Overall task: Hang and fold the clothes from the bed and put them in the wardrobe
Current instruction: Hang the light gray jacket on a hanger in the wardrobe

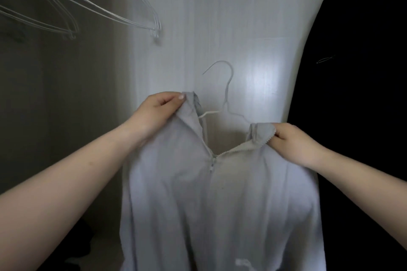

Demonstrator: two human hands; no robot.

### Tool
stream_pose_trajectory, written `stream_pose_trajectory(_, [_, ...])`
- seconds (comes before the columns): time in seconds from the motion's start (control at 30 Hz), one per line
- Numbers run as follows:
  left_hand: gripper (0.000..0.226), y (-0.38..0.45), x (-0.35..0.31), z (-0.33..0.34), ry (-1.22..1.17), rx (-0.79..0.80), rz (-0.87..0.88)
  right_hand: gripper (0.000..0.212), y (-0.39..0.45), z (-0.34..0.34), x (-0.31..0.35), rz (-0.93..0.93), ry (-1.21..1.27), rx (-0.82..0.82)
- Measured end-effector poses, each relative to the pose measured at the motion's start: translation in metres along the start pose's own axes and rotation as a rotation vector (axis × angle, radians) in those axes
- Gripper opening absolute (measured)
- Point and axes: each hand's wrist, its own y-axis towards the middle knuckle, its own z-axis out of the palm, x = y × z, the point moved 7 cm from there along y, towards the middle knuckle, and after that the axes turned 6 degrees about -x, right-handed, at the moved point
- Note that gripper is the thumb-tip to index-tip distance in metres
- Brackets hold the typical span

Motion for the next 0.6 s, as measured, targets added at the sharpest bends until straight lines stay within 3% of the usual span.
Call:
stream_pose_trajectory(0.1, [0.044,-0.003,0.003,0.001,0.506,0.148,0.120,0.027,0.001,-0.009,0.000,0.026,0.130,-0.080])
stream_pose_trajectory(0.17, [0.049,-0.004,0.011,-0.004,0.704,0.172,0.177,0.025,0.003,-0.012,-0.004,0.058,0.157,-0.101])
stream_pose_trajectory(0.3, [0.051,0.004,0.006,-0.013,0.630,-0.002,0.277,0.015,0.005,-0.021,-0.005,0.158,0.306,-0.108])
stream_pose_trajectory(0.37, [0.052,0.015,0.005,-0.017,0.572,-0.084,0.256,0.013,0.007,-0.023,0.001,0.194,0.423,0.005])
stream_pose_trajectory(0.43, [0.046,0.030,0.010,-0.022,0.544,-0.176,0.169,0.012,0.008,-0.036,0.012,0.176,0.383,0.093])
stream_pose_trajectory(0.5, [0.041,0.044,0.015,-0.022,0.540,-0.255,0.081,0.022,0.016,-0.058,0.020,0.127,0.288,0.046])
stream_pose_trajectory(0.6, [0.044,0.061,0.008,-0.003,0.497,-0.272,0.031,0.039,0.030,-0.096,0.032,0.049,0.228,-0.157])
